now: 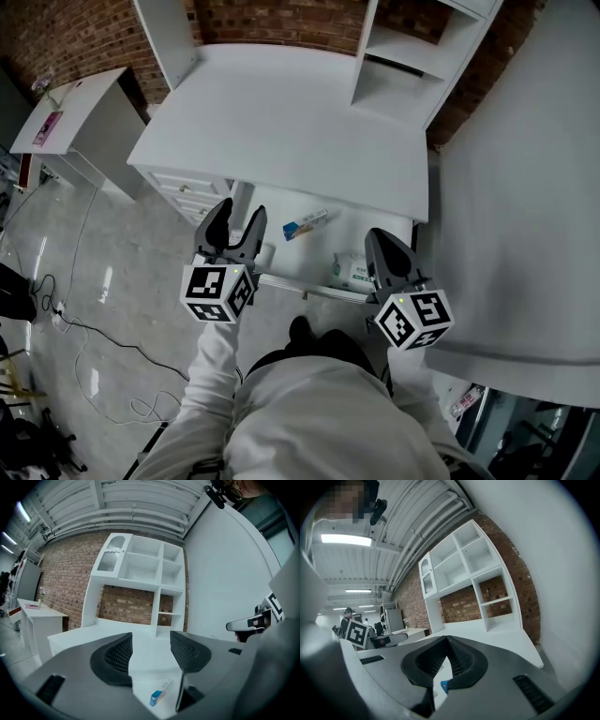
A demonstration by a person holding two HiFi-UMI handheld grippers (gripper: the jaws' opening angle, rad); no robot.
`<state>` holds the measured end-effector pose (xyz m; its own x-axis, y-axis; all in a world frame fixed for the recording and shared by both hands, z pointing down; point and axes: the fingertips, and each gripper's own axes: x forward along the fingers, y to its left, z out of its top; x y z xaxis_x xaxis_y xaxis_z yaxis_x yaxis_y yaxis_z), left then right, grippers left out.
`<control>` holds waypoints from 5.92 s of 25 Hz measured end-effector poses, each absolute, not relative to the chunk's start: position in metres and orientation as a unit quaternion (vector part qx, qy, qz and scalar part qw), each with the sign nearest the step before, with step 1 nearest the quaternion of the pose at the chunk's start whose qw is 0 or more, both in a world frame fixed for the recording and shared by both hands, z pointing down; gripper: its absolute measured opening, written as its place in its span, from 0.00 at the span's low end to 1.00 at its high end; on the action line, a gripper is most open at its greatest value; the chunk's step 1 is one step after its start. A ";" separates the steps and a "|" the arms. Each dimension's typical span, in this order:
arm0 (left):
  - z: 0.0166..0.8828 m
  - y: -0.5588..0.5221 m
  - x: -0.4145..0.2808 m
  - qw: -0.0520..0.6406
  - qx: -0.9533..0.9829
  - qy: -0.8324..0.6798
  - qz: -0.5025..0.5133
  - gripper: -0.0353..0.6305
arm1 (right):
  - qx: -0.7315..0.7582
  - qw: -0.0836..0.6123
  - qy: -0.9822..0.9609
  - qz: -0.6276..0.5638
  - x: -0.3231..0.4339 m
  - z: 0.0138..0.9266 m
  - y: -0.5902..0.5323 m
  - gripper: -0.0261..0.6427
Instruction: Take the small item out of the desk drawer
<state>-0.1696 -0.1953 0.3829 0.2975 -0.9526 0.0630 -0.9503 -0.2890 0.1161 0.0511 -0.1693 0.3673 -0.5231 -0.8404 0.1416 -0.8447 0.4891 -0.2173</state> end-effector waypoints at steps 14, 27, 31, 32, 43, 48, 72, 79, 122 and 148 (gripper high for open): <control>0.432 -0.248 -0.132 0.099 0.836 -0.536 0.064 0.43 | 0.515 -0.004 -0.847 0.132 0.066 0.366 -0.209 0.08; 0.536 -0.280 -0.071 0.138 0.868 -0.419 0.228 0.43 | 0.528 -0.009 -0.836 0.149 0.083 0.376 -0.247 0.08; 0.571 -0.278 -0.056 0.151 0.869 -0.375 0.285 0.43 | 0.530 -0.007 -0.834 0.154 0.087 0.379 -0.255 0.08; 0.579 -0.278 -0.053 0.155 0.868 -0.368 0.296 0.43 | 0.531 -0.007 -0.833 0.156 0.087 0.380 -0.257 0.08; 0.660 -0.276 -0.034 0.189 0.841 -0.291 0.416 0.43 | 0.542 0.001 -0.823 0.171 0.101 0.394 -0.267 0.08; 0.693 -0.271 -0.030 0.204 0.824 -0.251 0.465 0.43 | 0.546 0.005 -0.819 0.176 0.107 0.398 -0.268 0.08; 0.686 -0.251 -0.031 0.142 0.820 -0.222 0.507 0.16 | 0.531 0.014 -0.827 0.185 0.101 0.405 -0.277 0.08; 0.632 -0.245 -0.032 0.128 0.843 -0.265 0.451 0.16 | 0.521 0.009 -0.835 0.180 0.095 0.402 -0.270 0.08; 0.404 -0.243 -0.156 0.076 0.807 -0.574 0.118 0.16 | 0.442 0.005 -0.884 0.154 0.028 0.377 -0.234 0.08; 0.341 -0.199 -0.217 0.026 0.756 -0.654 -0.019 0.16 | 0.432 -0.005 -0.889 0.148 0.016 0.366 -0.215 0.08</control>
<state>-0.2167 -0.1989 0.3408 0.1451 -0.9894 0.0049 -0.9875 -0.1445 0.0636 0.0161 -0.2150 0.3657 -0.6261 -0.7704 0.1199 -0.7677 0.5823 -0.2675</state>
